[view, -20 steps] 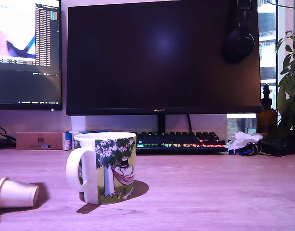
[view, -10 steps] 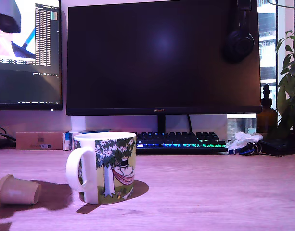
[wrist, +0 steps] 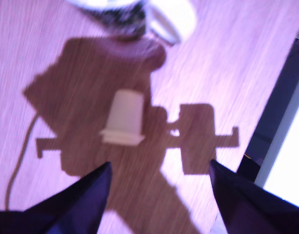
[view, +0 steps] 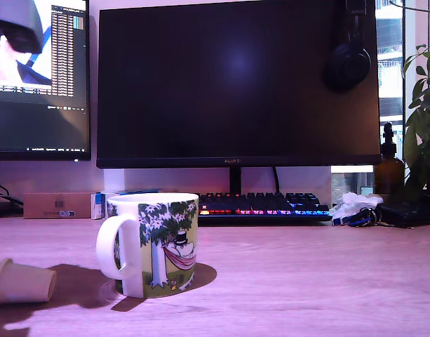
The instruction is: Pick up the coffee capsules on the table and drop them inside the coffee cup
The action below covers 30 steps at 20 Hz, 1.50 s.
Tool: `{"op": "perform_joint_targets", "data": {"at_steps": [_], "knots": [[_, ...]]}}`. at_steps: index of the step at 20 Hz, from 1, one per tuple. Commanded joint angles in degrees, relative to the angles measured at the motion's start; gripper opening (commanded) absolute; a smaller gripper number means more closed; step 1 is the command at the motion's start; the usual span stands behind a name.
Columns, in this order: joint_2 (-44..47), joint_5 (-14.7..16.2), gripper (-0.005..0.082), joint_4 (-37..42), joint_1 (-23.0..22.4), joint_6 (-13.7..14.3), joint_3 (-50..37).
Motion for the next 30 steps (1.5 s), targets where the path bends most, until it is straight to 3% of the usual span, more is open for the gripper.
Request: {"op": "perform_joint_targets", "data": {"at_steps": [1, 7, 12, 30], "knots": [[1.64, 0.04, 0.0581, 1.05, -0.68, -0.13, 0.66], [9.86, -2.60, 0.0581, 3.26, -2.21, 0.13, 1.77], [13.16, -4.98, 0.0581, 4.57, -2.25, 2.80, 4.85], [22.49, -4.50, 0.0581, 8.37, -2.08, 5.92, 5.38]]}}
